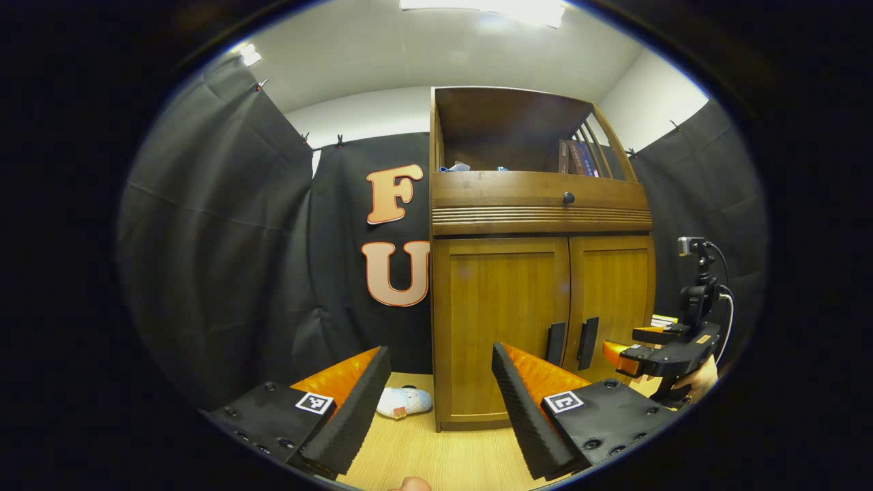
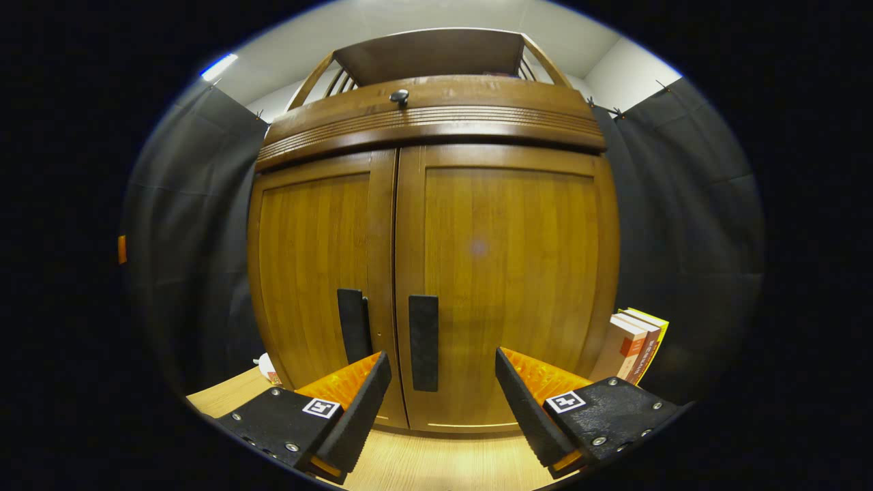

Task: Open the right door of the double-door shoe cabinet with the right hand, and open the left door with the left hand.

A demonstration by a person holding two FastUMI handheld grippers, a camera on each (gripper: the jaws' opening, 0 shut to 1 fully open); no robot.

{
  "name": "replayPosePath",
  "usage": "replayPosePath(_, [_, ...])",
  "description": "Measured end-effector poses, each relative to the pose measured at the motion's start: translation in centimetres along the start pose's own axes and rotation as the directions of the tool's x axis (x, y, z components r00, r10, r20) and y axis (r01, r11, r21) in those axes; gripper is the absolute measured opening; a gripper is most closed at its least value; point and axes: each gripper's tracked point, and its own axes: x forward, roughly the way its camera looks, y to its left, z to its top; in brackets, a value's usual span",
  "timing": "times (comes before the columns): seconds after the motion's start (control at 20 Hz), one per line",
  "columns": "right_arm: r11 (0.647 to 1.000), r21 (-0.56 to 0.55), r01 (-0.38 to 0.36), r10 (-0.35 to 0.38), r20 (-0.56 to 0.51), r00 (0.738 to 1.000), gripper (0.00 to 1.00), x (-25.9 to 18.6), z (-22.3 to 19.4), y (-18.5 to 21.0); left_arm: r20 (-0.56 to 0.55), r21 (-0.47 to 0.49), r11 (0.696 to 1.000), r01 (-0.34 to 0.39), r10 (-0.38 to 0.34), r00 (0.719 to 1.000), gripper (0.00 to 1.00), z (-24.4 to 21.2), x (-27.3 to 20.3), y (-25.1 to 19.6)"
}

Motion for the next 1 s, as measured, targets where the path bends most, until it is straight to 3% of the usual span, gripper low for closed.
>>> replayPosePath(0.05, [1.0,0.003,-0.003,0.003,-0.005,1.0,0.94,0.9,-0.3,0.2,-0.006,0.0,1.0,-0.004,0.004,1.0,0.96,-0.2,0.2,0.2])
replayPosePath(0.1, [1.0,0.0,0.0,0.0,-0.016,1.0,0.87,1.8,-0.7,0.4,-0.009,0.0,1.0,-0.005,0.005,1.0,0.99,-0.3,0.5,0.5])
replayPosePath(0.15, [1.0,-0.001,0.001,-0.001,-0.023,1.0,1.0,2.6,-1.1,0.5,-0.01,0.002,1.0,-0.005,0.005,1.0,0.99,-0.5,0.7,0.7])
replayPosePath(0.2, [1.0,-0.002,0.003,-0.003,-0.029,1.0,0.99,3.4,-1.3,0.6,-0.014,0.0,1.0,-0.009,0.009,1.0,0.96,-0.7,1.1,1.0])
replayPosePath(0.3, [1.0,0.0,0.011,-0.011,-0.032,0.999,0.83,4.8,-1.7,0.9,-0.025,-0.009,1.0,-0.012,0.012,1.0,0.96,-1.4,1.8,1.5])
replayPosePath(0.4, [1.0,0.004,0.012,-0.012,-0.036,0.999,0.88,6.1,-1.9,1.1,-0.039,-0.016,1.0,-0.017,0.017,0.999,0.96,-2.0,2.5,1.9])
replayPosePath(0.5, [1.0,0.006,0.016,-0.015,-0.041,0.999,0.74,6.9,-2.2,1.1,-0.049,-0.022,1.0,-0.023,0.022,0.999,0.99,-2.5,3.0,2.4])
replayPosePath(0.7, [1.0,0.018,0.018,-0.017,-0.037,0.999,0.58,8.0,-2.3,1.1,-0.045,-0.021,0.998,-0.052,0.051,0.998,0.97,-2.8,3.7,3.4])
replayPosePath(0.9, [0.999,0.032,0.013,-0.012,-0.042,0.999,0.34,8.1,-2.4,1.3,-0.027,-0.022,0.998,-0.065,0.065,0.998,0.96,-2.5,3.6,3.7])
replayPosePath(1.0, [0.999,0.036,0.015,-0.014,-0.045,0.999,0.36,8.0,-2.5,1.2,-0.026,-0.022,0.998,-0.059,0.059,0.998,0.99,-2.5,3.4,3.3])
